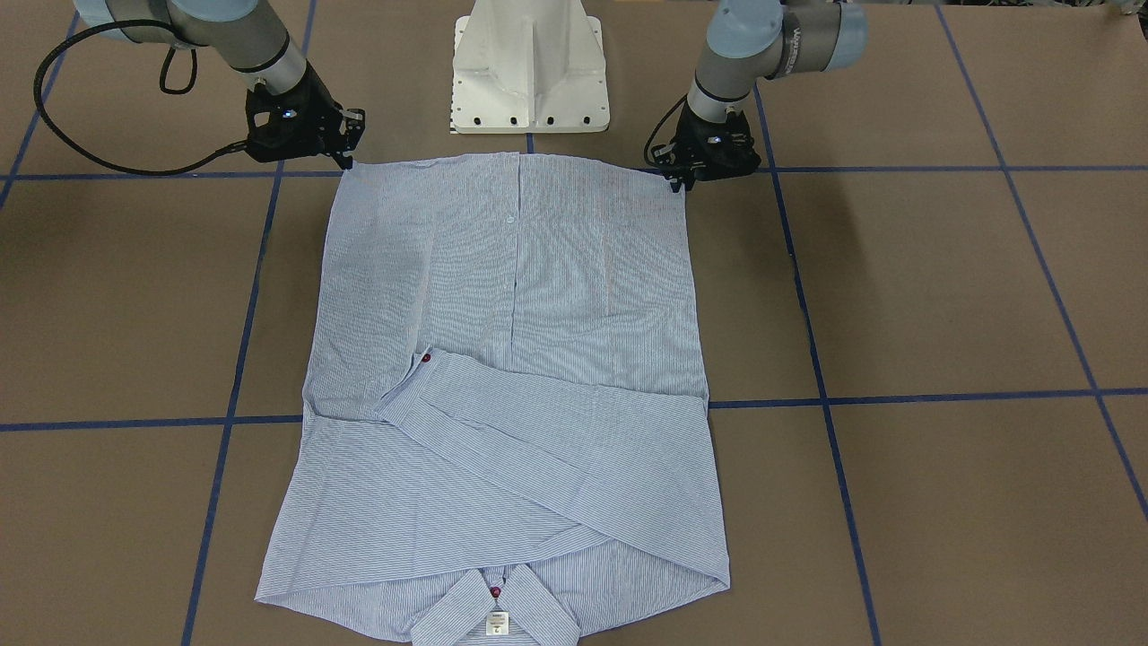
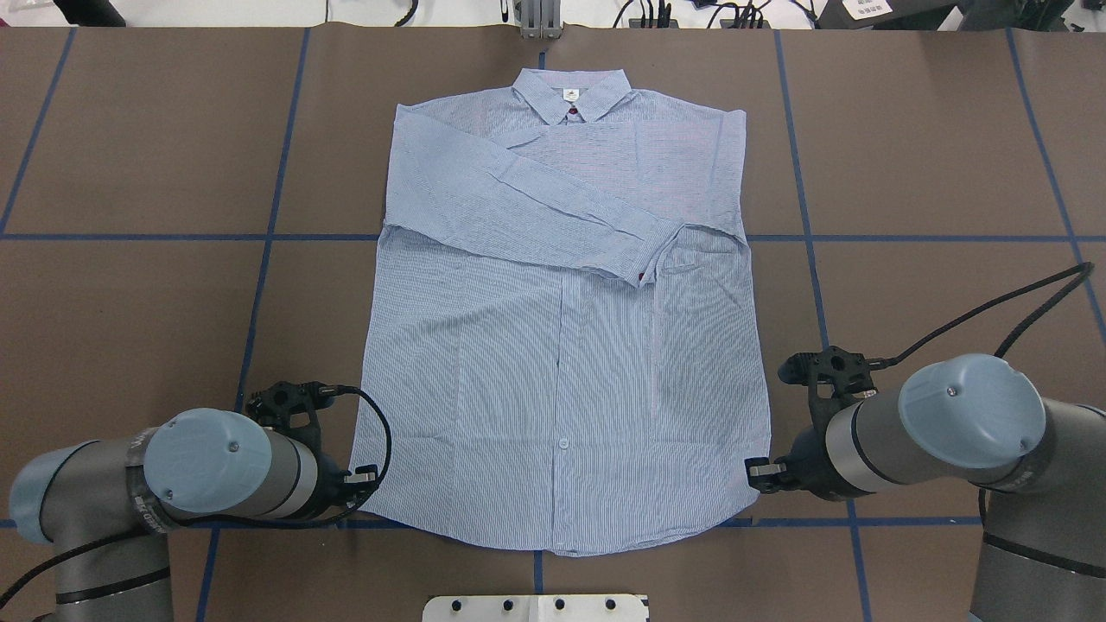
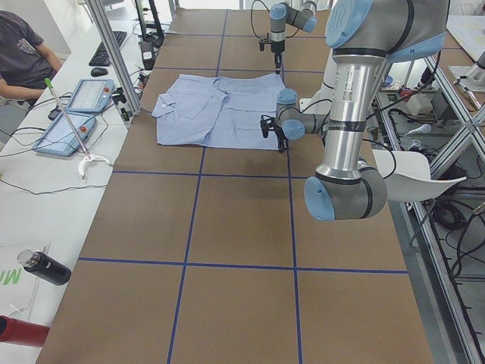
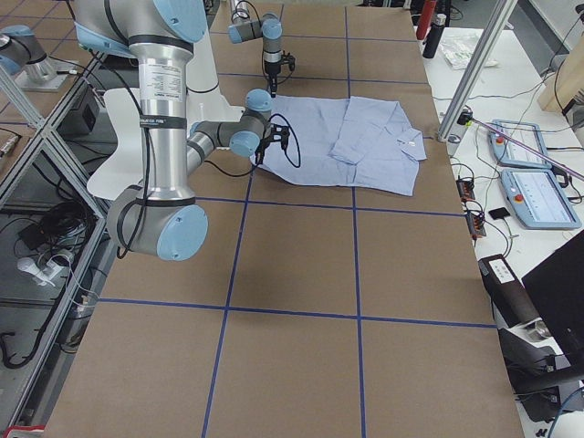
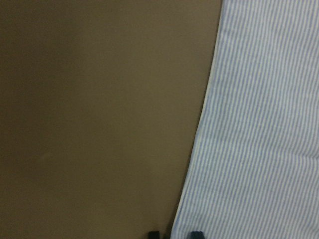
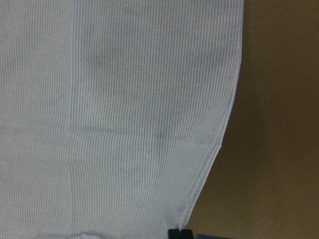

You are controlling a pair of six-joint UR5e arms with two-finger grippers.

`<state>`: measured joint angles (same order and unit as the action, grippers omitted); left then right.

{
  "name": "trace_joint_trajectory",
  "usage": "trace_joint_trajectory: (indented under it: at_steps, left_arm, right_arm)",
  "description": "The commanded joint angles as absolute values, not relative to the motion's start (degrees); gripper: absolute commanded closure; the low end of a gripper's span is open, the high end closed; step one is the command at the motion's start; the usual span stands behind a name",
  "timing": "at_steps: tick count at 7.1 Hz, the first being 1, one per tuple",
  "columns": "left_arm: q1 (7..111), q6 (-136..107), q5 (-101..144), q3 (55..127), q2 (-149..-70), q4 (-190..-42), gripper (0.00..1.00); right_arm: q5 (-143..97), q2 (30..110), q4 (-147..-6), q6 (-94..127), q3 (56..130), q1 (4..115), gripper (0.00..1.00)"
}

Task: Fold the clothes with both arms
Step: 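Grasp the hem corners with both grippers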

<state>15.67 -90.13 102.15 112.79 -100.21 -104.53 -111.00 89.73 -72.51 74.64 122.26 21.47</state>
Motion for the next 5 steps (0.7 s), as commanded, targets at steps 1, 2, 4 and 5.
trace_joint_trajectory:
  at_steps: [1, 2, 4, 5]
  left_arm:
    - [15.64, -90.26, 102.22, 113.03, -100.37, -104.5, 1.0]
    - [15.64, -90.26, 102.3, 113.38, -100.46, -104.5, 1.0]
    - [16.26, -90.35, 102.39, 117.04, -99.68, -104.07, 1.0]
    - [16.26, -90.35, 102.48, 119.85, -99.84, -100.23, 1.0]
  right_arm:
    - [-111.01, 89.82, -72.51, 74.62, 122.26, 21.62, 1.0]
    - [-111.09, 89.82, -72.51, 74.62, 122.26, 21.88, 1.0]
    - [-113.97, 89.91, -72.51, 74.62, 123.13, 23.63, 1.0]
    - [-116.87, 90.43, -72.42, 74.62, 124.35, 25.03, 1.0]
